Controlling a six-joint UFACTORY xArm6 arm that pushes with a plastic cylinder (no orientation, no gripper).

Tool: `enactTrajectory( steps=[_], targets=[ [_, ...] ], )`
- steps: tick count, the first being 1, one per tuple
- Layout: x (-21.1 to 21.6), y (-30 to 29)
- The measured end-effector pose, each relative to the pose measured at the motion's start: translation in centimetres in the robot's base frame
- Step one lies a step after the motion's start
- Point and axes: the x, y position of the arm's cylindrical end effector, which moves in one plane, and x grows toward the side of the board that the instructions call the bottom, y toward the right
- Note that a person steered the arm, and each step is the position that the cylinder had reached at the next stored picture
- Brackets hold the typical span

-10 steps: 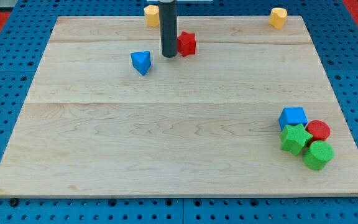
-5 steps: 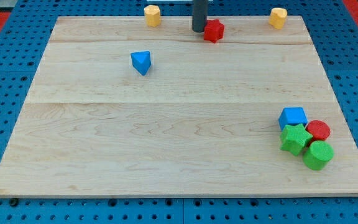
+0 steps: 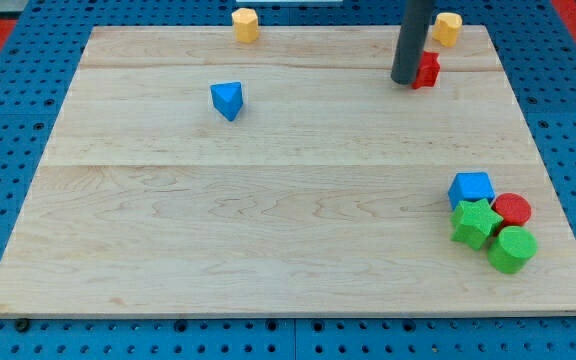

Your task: Keep the yellow heart and red star at the top right side of the board

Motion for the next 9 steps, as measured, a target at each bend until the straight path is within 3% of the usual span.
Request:
enactTrajectory(
  steps=[3,5,7,9],
  targets=[
    [-0.8,7.7],
    [-1.8,7.6],
    [-0.8,3.8],
    [-1.4,5.0]
  ],
)
